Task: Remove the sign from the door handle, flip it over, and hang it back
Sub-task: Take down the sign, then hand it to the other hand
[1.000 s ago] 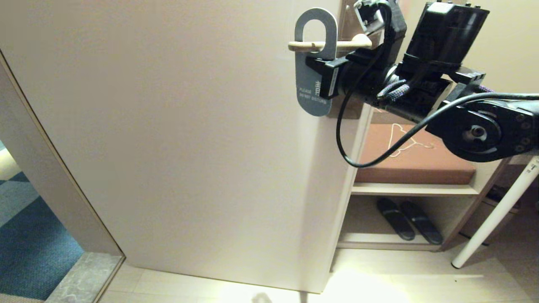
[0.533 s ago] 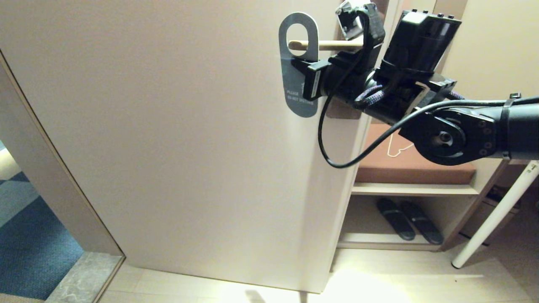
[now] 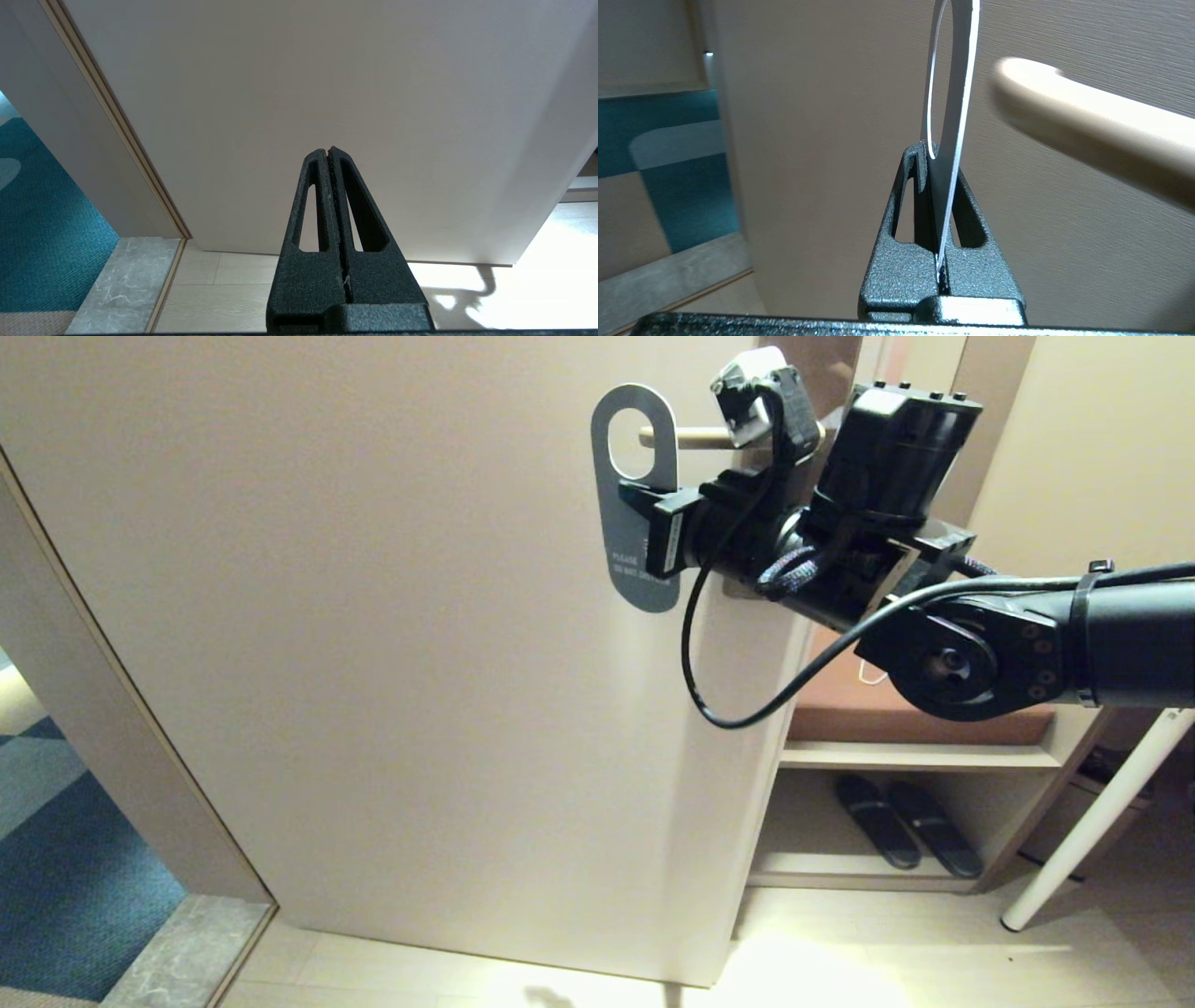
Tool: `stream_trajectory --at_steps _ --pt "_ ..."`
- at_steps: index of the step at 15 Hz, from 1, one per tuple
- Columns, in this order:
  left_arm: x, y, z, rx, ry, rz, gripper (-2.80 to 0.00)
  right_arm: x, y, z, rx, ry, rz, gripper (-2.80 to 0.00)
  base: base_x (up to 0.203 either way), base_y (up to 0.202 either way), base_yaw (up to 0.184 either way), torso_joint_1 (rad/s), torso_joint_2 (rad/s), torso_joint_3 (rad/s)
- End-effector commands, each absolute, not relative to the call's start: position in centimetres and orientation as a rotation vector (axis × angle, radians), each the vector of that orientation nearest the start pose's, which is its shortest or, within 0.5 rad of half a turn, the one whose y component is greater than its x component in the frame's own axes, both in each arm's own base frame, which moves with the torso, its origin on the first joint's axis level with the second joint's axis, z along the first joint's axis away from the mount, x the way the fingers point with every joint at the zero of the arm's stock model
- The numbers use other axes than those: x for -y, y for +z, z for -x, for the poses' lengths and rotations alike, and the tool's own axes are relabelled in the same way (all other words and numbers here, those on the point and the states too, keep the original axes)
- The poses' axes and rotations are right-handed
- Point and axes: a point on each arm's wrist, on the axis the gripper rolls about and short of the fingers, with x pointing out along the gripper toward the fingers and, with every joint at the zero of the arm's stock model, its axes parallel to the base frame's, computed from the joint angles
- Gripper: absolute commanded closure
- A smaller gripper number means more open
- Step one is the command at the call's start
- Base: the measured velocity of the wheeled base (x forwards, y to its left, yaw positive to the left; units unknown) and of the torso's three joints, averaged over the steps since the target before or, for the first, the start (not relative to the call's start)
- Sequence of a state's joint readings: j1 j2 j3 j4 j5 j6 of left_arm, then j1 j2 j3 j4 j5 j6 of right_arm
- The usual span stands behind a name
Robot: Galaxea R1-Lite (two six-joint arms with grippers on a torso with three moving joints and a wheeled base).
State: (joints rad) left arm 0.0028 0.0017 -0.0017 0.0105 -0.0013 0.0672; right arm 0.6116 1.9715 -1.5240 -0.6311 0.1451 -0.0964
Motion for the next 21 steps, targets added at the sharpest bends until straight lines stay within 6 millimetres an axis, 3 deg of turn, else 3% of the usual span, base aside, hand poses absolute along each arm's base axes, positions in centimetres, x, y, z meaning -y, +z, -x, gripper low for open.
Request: stream_trajectory --at_steps 1,7,11,15,21 --pt "0.0 7.5 2.3 -0.012 0.001 -0.067 0.00 -24.0 28.9 -32.7 0.226 0.760 0.045 0.00 0.000 0.000 0.000 0.000 0.00 0.000" --pt "0.0 7.5 2.3 -0.012 0.001 -0.067 0.00 -22.6 30.5 -29.4 0.176 0.813 0.049 0.00 0.000 0.000 0.000 0.000 0.00 0.000" --pt "0.0 7.5 2.3 -0.012 0.001 -0.067 0.00 -20.5 32.3 -26.0 0.070 0.981 -0.025 0.00 0.000 0.000 0.000 0.000 0.00 0.000" --pt "0.0 7.5 2.3 -0.012 0.001 -0.067 0.00 -19.8 33.5 -24.4 0.058 1.153 -0.086 0.00 0.000 0.000 0.000 0.000 0.00 0.000" --pt "0.0 7.5 2.3 -0.012 0.002 -0.067 0.00 -18.9 31.8 -22.3 -0.035 1.221 -0.081 0.00 0.000 0.000 0.000 0.000 0.00 0.000"
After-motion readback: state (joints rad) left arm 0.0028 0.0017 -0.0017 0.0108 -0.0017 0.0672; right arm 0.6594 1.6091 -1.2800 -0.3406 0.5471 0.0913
